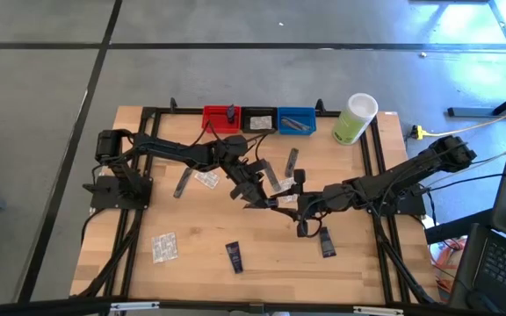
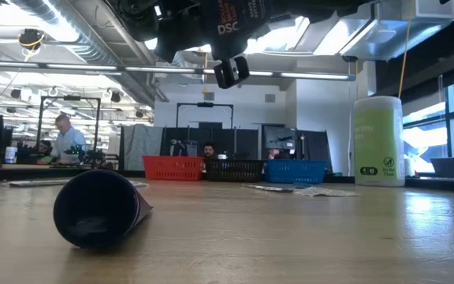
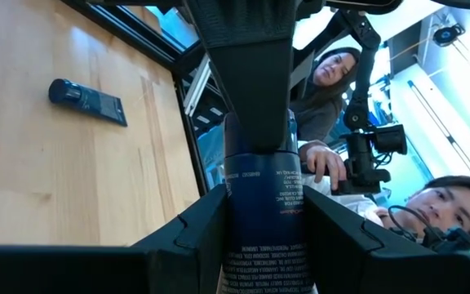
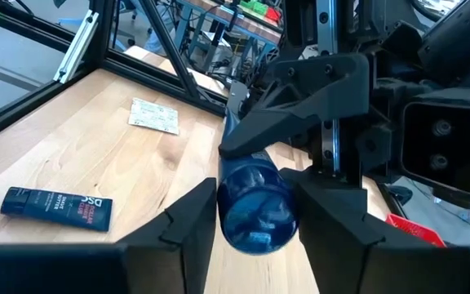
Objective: Pick & Place Travel size toiletries
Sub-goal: Put the blue shave cream into the red bin
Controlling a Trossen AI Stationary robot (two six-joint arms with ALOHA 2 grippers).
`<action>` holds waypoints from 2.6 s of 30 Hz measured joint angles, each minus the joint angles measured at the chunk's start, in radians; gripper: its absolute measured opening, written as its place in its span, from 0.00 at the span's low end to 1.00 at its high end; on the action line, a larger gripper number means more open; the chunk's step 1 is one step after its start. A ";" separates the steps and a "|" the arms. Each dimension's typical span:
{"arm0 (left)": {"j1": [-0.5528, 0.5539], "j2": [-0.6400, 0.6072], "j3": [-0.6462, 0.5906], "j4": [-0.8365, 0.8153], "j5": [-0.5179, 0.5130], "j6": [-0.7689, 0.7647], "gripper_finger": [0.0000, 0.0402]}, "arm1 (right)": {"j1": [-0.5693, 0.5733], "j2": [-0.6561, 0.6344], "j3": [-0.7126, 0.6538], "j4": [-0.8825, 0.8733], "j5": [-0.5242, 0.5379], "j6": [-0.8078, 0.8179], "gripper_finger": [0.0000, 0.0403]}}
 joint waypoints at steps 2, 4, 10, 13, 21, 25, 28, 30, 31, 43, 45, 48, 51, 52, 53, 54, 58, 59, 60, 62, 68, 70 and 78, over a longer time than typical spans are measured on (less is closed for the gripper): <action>0.000 0.000 0.000 0.002 0.002 0.000 0.35 | 0.000 0.000 0.000 -0.001 0.002 0.012 0.42; 0.000 0.000 0.000 0.003 0.002 0.000 0.35 | 0.000 0.000 0.000 -0.001 0.002 0.015 0.41; 0.000 0.000 0.000 0.003 0.004 0.000 0.35 | 0.000 0.000 0.000 -0.001 0.000 0.018 0.36; 0.000 0.000 0.000 0.003 0.004 0.000 0.35 | 0.000 0.000 0.000 -0.001 0.000 0.018 0.36; 0.000 0.000 0.000 0.003 0.004 0.000 0.35 | 0.000 0.000 0.000 0.000 0.001 0.019 0.39; 0.000 0.000 0.000 0.003 0.004 0.000 0.35 | 0.000 0.000 0.000 0.000 0.000 0.021 0.35; 0.000 0.000 0.000 0.003 0.004 0.000 0.35 | 0.000 0.000 0.000 0.000 -0.002 0.021 0.34; 0.000 0.000 0.000 0.003 0.004 0.001 0.35 | 0.000 0.000 0.000 0.000 -0.002 0.021 0.35; 0.000 0.000 0.000 0.003 0.004 0.001 0.35 | 0.000 0.000 0.000 0.000 -0.002 0.021 0.36; 0.000 0.001 0.000 0.005 0.005 0.145 0.46 | 0.000 0.000 0.000 0.001 0.002 0.020 0.32; 0.002 0.001 0.000 0.005 0.008 0.144 0.50 | 0.000 0.000 0.000 0.000 0.002 0.021 0.34; 0.019 0.001 0.000 0.005 0.043 0.141 0.56 | 0.000 0.000 0.000 0.001 0.002 0.029 0.36; 0.048 0.001 0.000 0.003 0.108 0.115 0.59 | 0.000 0.000 0.000 0.000 0.002 0.045 0.35; 0.057 0.001 0.000 -0.001 0.121 0.114 0.59 | 0.000 0.000 0.000 0.000 0.002 0.046 0.34; 0.066 -0.003 0.000 -0.010 0.130 0.118 0.59 | 0.001 0.000 0.000 0.000 0.002 0.048 0.33; 0.075 -0.009 0.000 -0.031 0.132 0.131 0.59 | 0.002 0.000 0.000 0.000 0.002 0.049 0.32; 0.101 -0.056 0.000 -0.150 0.124 0.218 0.59 | 0.003 -0.013 0.000 -0.008 0.029 0.112 0.35; 0.103 -0.075 0.000 -0.191 0.108 0.248 0.59 | 0.003 -0.018 0.000 -0.015 0.036 0.127 0.36; 0.106 -0.097 0.000 -0.232 0.080 0.283 0.59 | 0.003 -0.026 0.000 -0.028 0.040 0.142 0.37; 0.106 -0.157 0.000 -0.341 0.003 0.375 0.59 | 0.003 -0.036 -0.001 -0.034 0.041 0.159 0.38; 0.043 -0.321 0.000 -0.563 -0.415 0.594 0.59 | 0.003 -0.067 -0.001 -0.047 0.054 0.179 0.32; 0.007 -0.355 0.000 -0.609 -0.530 0.637 0.59 | 0.003 -0.074 -0.001 -0.048 0.069 0.183 0.32; -0.112 -0.443 -0.001 -0.714 -0.820 0.680 0.59 | 0.001 -0.077 -0.001 -0.053 0.099 0.252 0.39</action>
